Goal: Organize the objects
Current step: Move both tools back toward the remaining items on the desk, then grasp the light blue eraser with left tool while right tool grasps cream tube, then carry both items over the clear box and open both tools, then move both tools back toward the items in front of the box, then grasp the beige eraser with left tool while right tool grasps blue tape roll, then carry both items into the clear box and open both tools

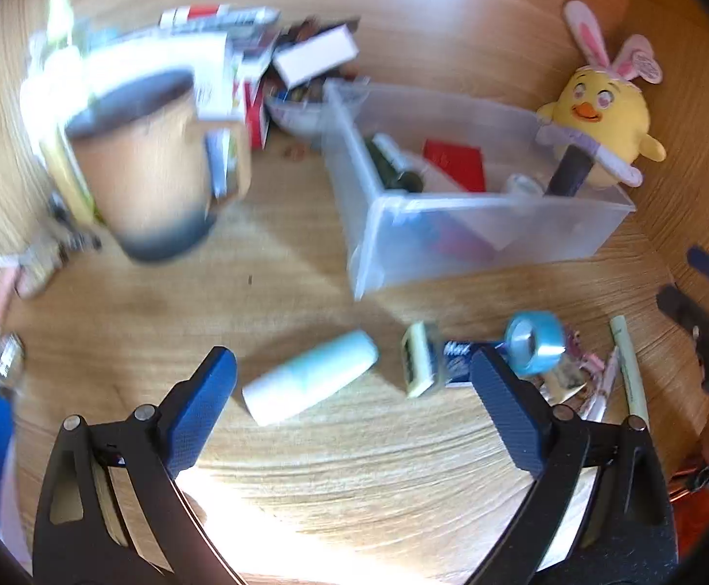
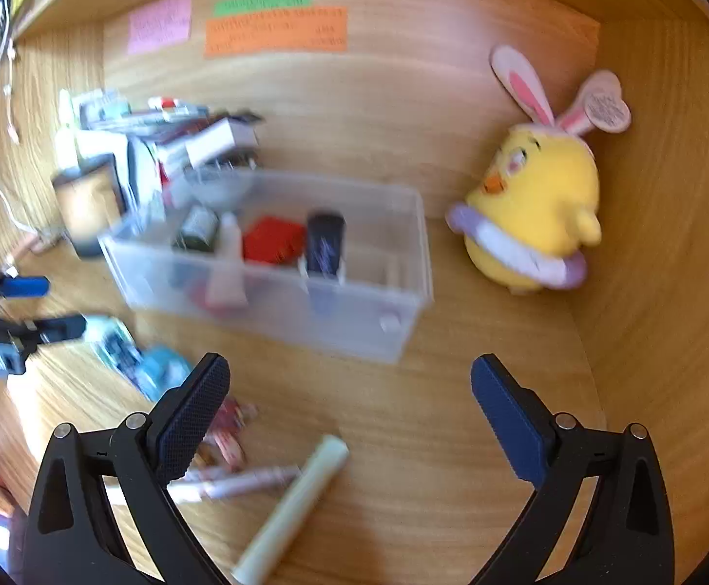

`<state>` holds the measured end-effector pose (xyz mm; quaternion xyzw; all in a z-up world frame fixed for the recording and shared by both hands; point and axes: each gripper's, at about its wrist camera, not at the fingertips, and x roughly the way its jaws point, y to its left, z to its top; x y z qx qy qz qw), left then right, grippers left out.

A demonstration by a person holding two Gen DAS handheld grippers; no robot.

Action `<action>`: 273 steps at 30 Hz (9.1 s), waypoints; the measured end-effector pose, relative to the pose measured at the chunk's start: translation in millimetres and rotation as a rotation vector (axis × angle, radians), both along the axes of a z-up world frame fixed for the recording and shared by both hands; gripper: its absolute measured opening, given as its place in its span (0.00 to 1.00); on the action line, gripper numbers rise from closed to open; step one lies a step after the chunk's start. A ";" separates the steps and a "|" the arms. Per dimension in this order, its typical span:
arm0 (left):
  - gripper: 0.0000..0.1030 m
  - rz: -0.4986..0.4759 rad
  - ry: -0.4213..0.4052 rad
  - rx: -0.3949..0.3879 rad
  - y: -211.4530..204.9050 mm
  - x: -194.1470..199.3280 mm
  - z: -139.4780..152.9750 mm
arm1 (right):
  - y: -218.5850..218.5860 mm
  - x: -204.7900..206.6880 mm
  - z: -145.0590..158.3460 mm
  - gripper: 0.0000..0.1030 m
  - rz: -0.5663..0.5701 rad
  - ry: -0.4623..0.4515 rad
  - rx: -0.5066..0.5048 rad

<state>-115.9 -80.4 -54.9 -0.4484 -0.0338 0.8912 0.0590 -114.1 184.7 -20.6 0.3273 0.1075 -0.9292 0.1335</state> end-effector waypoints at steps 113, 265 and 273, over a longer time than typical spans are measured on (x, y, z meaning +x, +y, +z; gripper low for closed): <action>0.24 -0.092 0.079 0.014 82.7 -119.6 40.7 | -10.3 -116.3 9.0 0.14 0.001 -0.041 -0.061; 0.15 -0.063 0.117 0.053 42.6 -89.1 42.3 | -101.5 -90.3 -1.2 0.16 0.146 -0.083 -0.059; 0.16 -0.063 0.086 0.080 40.3 -96.6 32.3 | -105.8 -93.5 -3.7 0.16 0.155 -0.089 -0.047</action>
